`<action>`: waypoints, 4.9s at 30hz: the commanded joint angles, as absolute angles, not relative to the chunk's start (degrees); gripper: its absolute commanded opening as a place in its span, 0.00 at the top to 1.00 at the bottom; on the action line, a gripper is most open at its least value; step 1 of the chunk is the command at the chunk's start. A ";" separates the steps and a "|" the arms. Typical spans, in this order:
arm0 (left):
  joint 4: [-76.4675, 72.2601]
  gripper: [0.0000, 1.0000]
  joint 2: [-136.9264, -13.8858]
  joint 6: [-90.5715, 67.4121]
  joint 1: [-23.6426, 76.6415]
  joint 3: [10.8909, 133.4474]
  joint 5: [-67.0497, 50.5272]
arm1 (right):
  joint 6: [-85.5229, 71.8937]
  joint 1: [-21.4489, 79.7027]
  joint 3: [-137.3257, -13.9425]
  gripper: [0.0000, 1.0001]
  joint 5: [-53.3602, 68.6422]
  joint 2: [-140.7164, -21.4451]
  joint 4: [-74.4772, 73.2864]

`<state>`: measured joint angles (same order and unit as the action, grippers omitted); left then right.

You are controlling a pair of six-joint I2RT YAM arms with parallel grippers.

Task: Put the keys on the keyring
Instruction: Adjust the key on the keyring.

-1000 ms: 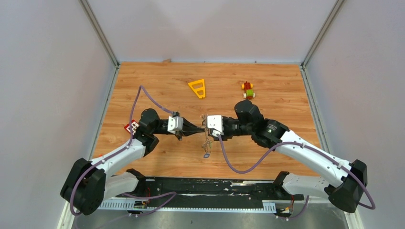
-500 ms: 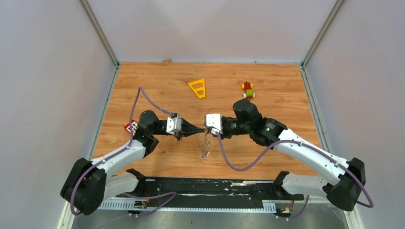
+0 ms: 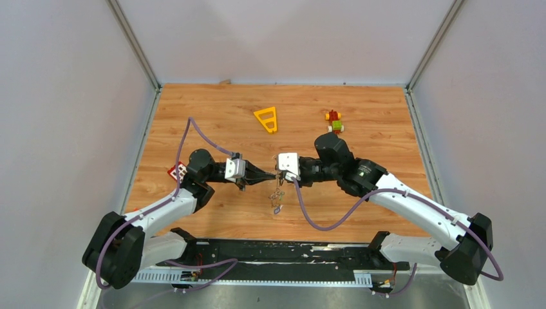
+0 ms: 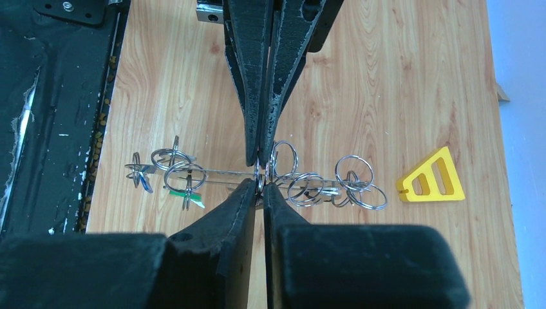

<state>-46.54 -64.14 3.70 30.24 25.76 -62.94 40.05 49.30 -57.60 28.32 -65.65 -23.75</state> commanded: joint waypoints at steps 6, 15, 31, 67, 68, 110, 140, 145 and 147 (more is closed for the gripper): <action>-50.10 1.00 -64.33 3.44 29.95 25.84 -63.36 | 40.78 49.04 -60.16 0.94 31.48 -66.01 -23.97; -49.95 1.00 -65.27 3.38 29.97 25.88 -63.61 | 42.58 49.04 -60.06 1.00 31.51 -65.62 -24.32; -10.61 0.59 -64.38 36.69 30.06 36.27 -59.16 | 42.09 49.13 -64.00 1.00 25.74 -70.24 -28.27; -27.75 0.68 -66.60 28.93 33.62 31.89 -56.75 | 39.17 49.21 -64.26 1.00 23.29 -72.26 -27.69; -27.76 0.69 -66.55 28.99 33.65 31.90 -56.65 | 39.12 49.22 -64.25 1.00 23.31 -72.24 -27.69; -47.45 1.00 -67.20 5.32 34.27 27.99 -54.56 | 39.21 43.19 -59.35 0.49 34.99 -66.43 -26.08; -55.43 1.00 -67.37 0.87 34.27 25.69 -57.18 | 44.51 41.59 -59.25 0.66 43.77 -70.74 -30.26; -56.43 1.00 -67.54 0.26 34.27 25.49 -57.20 | 44.17 41.58 -59.41 0.69 45.19 -71.72 -30.06; -57.11 1.00 -67.66 0.26 34.27 25.32 -57.20 | 44.25 41.56 -59.57 0.72 45.53 -72.13 -30.24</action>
